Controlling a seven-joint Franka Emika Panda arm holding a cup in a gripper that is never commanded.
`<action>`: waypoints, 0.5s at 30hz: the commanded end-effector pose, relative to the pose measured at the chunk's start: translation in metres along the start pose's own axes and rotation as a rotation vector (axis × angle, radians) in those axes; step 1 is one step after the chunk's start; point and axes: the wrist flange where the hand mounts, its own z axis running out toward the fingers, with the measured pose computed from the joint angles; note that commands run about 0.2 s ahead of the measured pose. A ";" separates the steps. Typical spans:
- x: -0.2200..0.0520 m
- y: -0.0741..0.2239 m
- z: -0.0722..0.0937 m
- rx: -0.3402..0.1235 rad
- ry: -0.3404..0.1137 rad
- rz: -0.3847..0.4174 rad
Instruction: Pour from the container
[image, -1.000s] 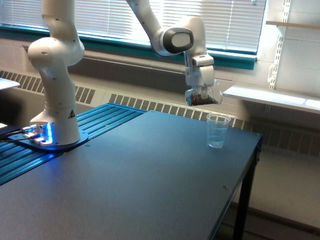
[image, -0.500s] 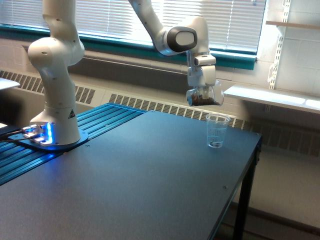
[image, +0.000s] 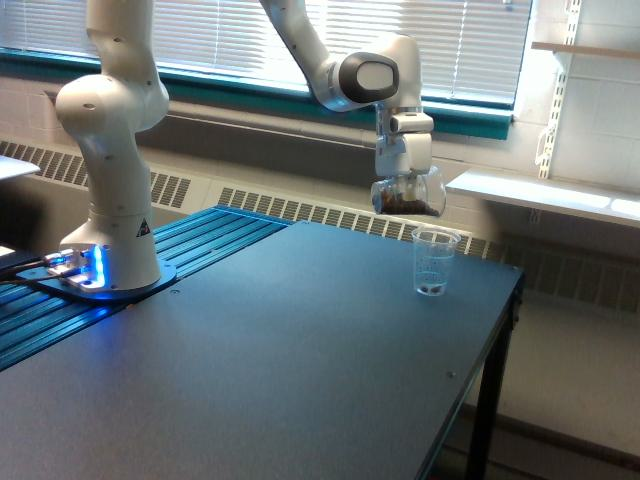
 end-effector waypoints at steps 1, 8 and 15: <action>0.000 -0.007 -0.004 -0.013 0.003 -0.009; 0.001 -0.008 -0.004 -0.035 -0.005 -0.021; 0.000 -0.008 -0.003 -0.055 -0.015 -0.030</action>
